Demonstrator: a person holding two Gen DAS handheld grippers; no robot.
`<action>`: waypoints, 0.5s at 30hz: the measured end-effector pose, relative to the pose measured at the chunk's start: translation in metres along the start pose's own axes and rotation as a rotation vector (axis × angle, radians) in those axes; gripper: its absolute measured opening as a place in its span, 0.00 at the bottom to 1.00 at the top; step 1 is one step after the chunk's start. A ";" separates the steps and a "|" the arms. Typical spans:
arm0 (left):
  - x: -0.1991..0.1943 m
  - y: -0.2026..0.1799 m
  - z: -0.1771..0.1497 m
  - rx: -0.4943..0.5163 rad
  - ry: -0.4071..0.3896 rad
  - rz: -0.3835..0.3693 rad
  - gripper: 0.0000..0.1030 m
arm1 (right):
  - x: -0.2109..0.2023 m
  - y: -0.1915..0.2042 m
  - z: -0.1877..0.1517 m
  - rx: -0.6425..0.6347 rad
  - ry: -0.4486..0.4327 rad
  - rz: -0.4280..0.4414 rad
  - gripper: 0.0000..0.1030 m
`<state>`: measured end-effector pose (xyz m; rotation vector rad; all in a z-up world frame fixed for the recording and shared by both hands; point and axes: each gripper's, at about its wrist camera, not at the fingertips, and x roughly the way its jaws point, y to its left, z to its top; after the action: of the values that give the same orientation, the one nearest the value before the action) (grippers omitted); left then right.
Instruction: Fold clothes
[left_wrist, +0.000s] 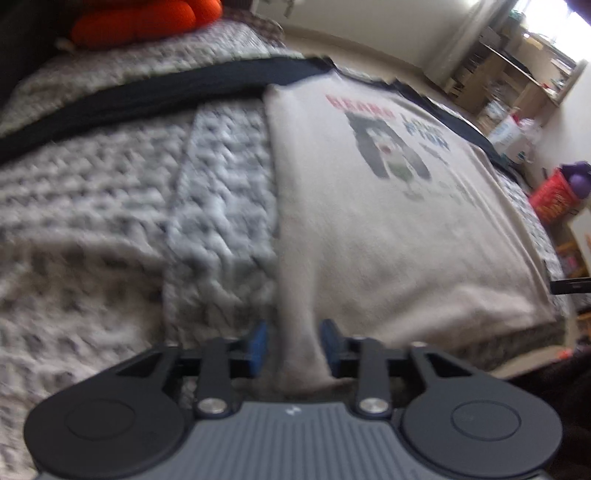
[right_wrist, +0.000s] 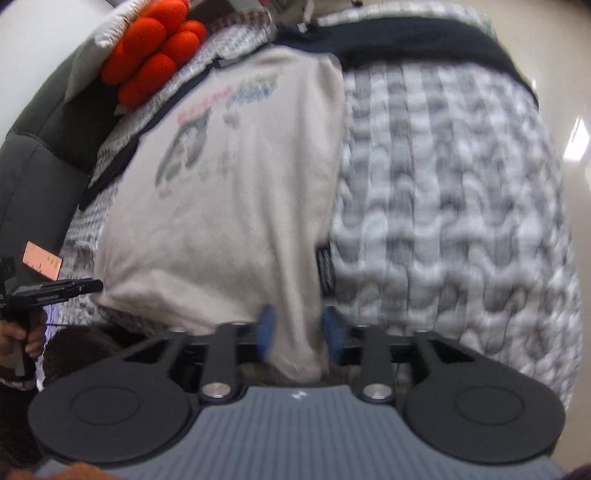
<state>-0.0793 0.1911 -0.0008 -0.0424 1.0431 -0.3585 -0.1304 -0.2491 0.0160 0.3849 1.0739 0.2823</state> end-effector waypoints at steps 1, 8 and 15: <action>-0.003 -0.002 0.004 0.002 -0.018 0.020 0.40 | -0.003 0.005 0.003 -0.024 -0.030 -0.016 0.57; -0.014 -0.042 0.042 0.068 -0.186 0.052 0.57 | 0.002 0.037 0.034 -0.145 -0.191 -0.109 0.58; 0.021 -0.105 0.084 0.183 -0.249 -0.018 0.63 | 0.043 0.063 0.058 -0.153 -0.248 -0.131 0.59</action>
<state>-0.0263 0.0747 0.0457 0.0666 0.7612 -0.4520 -0.0614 -0.1852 0.0337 0.2045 0.8242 0.1927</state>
